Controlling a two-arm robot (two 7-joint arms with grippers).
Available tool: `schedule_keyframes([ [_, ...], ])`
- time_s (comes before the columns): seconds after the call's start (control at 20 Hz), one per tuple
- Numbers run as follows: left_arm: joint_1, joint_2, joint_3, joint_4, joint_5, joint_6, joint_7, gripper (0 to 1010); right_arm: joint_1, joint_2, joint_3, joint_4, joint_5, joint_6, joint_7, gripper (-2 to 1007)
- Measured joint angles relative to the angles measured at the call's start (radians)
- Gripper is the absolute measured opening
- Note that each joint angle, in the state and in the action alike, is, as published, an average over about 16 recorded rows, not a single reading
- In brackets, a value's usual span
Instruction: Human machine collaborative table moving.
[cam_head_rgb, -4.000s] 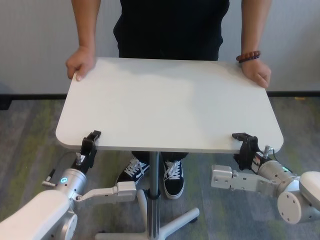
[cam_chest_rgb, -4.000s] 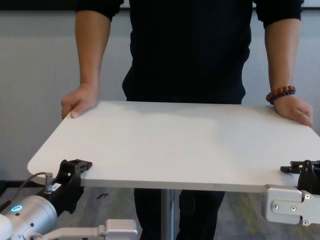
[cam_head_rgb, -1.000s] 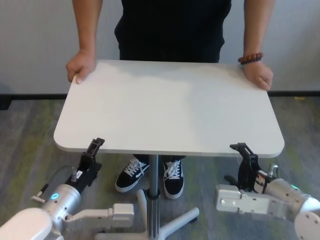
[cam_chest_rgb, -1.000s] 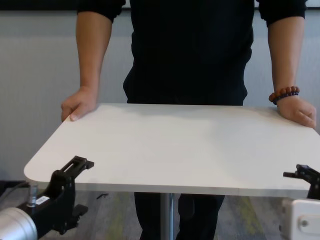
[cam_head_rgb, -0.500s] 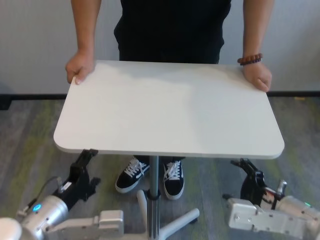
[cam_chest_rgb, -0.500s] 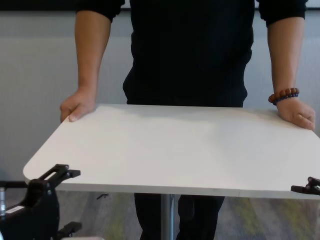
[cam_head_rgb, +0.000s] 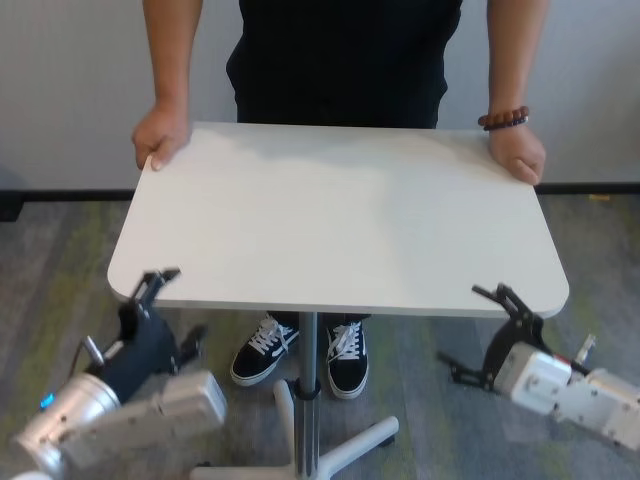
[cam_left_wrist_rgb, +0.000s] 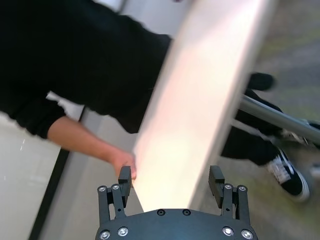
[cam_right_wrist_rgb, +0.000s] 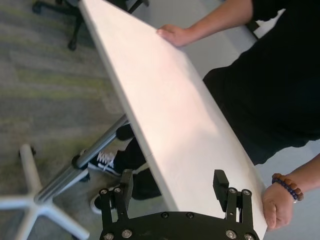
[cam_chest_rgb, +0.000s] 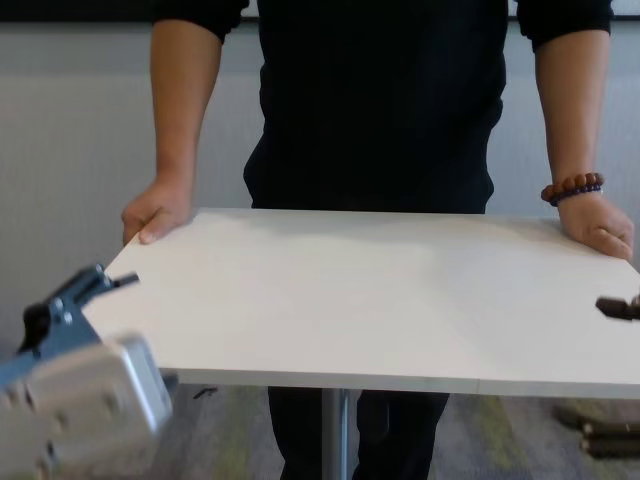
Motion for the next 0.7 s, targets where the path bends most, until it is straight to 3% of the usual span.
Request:
schedule_keyframes([
  [0.15, -0.053, -0.037, -0.019, 0.080, -0.084, -0.074, -0.028, 1003, 0.047, -0.023, 0.004, 0.055, 0.060, -0.047, 0.019, 1005],
  [0.4, -0.161, -0.102, -0.043, 0.237, -0.217, -0.190, -0.083, 1003, 0.142, -0.059, -0.008, 0.157, 0.128, -0.113, 0.052, 1005],
  [0.55, -0.214, -0.128, -0.052, 0.306, -0.278, -0.244, -0.120, 1003, 0.190, -0.073, -0.019, 0.203, 0.152, -0.141, 0.068, 1005],
  [0.7, -0.248, -0.142, -0.060, 0.342, -0.323, -0.281, -0.150, 1003, 0.225, -0.080, -0.031, 0.233, 0.169, -0.160, 0.079, 1005],
])
